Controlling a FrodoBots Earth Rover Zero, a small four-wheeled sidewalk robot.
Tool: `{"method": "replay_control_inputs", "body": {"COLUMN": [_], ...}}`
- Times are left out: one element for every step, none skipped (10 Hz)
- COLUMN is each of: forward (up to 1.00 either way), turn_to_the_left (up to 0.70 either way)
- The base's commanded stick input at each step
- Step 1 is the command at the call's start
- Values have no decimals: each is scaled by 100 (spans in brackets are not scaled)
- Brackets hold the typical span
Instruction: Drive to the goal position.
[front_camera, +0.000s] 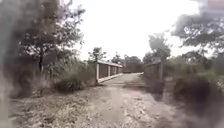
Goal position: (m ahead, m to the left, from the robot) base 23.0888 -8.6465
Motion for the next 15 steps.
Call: {"method": "replay_control_inputs", "body": {"forward": [100, 100, 100, 100, 100, 100, 100, 100, 100, 100, 100, 100, 100, 100, 100], "turn_to_the_left": [-5, -28, -37, -40, -40, -40, -26, -7, 0, 0, 0, 0, -12, -33, -40]}}
